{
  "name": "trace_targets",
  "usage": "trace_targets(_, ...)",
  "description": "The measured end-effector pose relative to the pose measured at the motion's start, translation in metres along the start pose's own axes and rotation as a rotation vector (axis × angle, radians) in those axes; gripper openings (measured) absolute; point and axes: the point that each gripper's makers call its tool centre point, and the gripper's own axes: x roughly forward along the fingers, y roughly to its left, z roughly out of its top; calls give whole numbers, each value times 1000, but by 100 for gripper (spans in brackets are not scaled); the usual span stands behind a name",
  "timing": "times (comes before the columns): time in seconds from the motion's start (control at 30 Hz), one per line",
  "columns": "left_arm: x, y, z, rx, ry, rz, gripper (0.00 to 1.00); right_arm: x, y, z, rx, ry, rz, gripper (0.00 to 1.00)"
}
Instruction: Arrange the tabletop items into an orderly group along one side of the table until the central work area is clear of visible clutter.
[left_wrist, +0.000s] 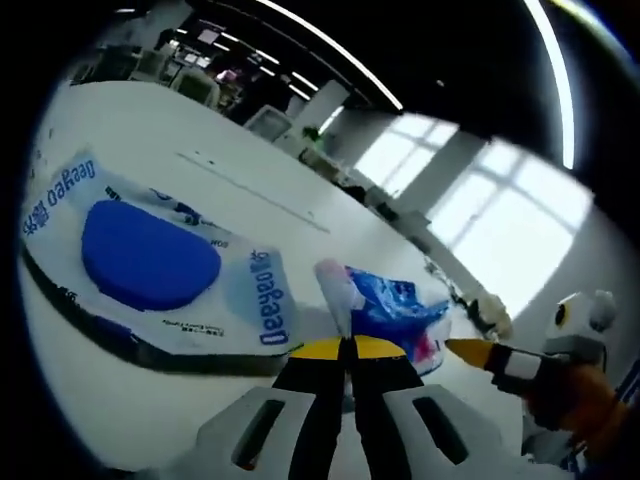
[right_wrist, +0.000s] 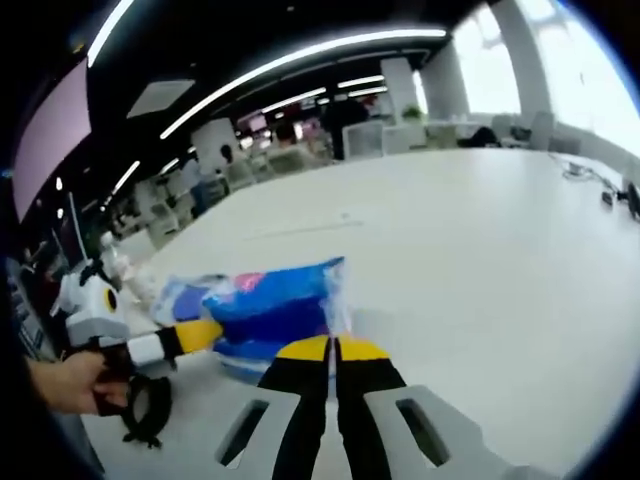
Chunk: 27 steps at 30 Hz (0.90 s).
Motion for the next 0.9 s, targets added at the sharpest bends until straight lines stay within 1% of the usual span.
trace_targets(0.07, 2, 3, -1, -1, -7, 13, 1, 3, -3, -3, 14, 4, 2, 0)
trace_targets(0.2, 4, 5, -5, -9, 2, 35, 2, 8, -7, -12, 14, 28, -6, 0)
trace_targets(0.23, 5, 6, -5, -1, 4, 40, 2, 9, -8, -13, 14, 32, -7, 0)
trace_targets(0.37, 5, 6, -5, -1, 16, 43, 4, 9, -10, -18, 29, 39, -12, 0)
trace_targets(0.43, 3, 4, -5, 32, 26, 39, 6, 9, -10, -19, 33, 40, -17, 0)
trace_targets(0.5, 1, 4, -5, 92, 28, 42, 7, 9, -10, -21, 39, 45, -20, 0)
trace_targets(0.7, -7, 4, -11, 202, 65, 51, 9, 9, -10, -22, 49, 43, -22, 0)
trace_targets(0.83, -10, 3, -13, 249, 80, 50, 11, 9, -10, -22, 54, 44, -24, 0)
trace_targets(0.9, -10, 2, -15, 243, 88, 47, 10, 8, -9, -22, 56, 43, -23, 0)
